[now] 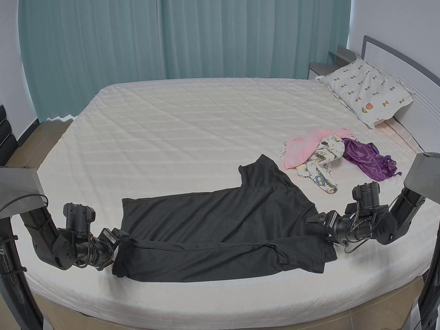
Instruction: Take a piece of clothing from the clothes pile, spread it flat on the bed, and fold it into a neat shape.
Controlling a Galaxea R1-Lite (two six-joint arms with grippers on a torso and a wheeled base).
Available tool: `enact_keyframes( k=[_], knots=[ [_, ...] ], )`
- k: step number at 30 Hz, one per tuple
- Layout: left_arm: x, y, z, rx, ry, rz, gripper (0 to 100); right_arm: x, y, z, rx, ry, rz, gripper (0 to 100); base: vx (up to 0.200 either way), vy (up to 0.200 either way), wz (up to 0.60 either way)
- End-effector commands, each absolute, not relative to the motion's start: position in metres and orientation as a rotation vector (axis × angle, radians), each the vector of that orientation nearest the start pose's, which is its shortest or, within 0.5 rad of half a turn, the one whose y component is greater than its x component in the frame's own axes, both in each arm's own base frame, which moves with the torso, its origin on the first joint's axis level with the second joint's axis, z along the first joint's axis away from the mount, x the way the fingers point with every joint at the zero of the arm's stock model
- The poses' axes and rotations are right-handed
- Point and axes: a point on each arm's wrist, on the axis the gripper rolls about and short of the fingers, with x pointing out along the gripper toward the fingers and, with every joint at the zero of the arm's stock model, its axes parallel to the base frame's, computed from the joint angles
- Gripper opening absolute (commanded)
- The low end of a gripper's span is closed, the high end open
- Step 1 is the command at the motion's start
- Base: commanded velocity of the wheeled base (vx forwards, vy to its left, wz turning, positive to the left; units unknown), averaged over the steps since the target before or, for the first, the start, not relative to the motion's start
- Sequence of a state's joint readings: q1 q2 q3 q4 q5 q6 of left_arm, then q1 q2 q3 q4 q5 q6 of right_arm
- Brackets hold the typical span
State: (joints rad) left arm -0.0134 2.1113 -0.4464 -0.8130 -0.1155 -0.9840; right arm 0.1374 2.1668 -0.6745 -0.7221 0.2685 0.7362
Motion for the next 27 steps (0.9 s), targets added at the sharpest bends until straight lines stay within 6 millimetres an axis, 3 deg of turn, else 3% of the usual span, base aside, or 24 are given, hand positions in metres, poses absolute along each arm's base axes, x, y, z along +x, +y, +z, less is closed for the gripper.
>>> enact_keyframes(
  k=[1, 14, 15, 27],
  knots=[
    [0.280, -0.006, -0.001, -0.965, 0.843, 0.309, 100, 0.326, 0.051, 0.005, 0.744, 0.900, 0.084, 100, 0.000, 0.000, 0.00],
    [0.280, -0.006, -0.002, -0.962, 0.846, 0.310, 100, 0.328, 0.051, -0.009, 0.755, 0.938, 0.102, 100, 0.000, 0.000, 0.00],
    [0.280, -0.006, -0.002, -0.962, 0.846, 0.310, 100, 0.329, 0.050, -0.010, 0.754, 0.938, 0.095, 0, 0.000, 0.000, 0.00],
    [0.280, -0.006, -0.002, -0.962, 0.846, 0.310, 100, 0.334, 0.043, -0.004, 0.769, 0.867, 0.100, 0, 0.000, 0.000, 0.00]
  ],
)
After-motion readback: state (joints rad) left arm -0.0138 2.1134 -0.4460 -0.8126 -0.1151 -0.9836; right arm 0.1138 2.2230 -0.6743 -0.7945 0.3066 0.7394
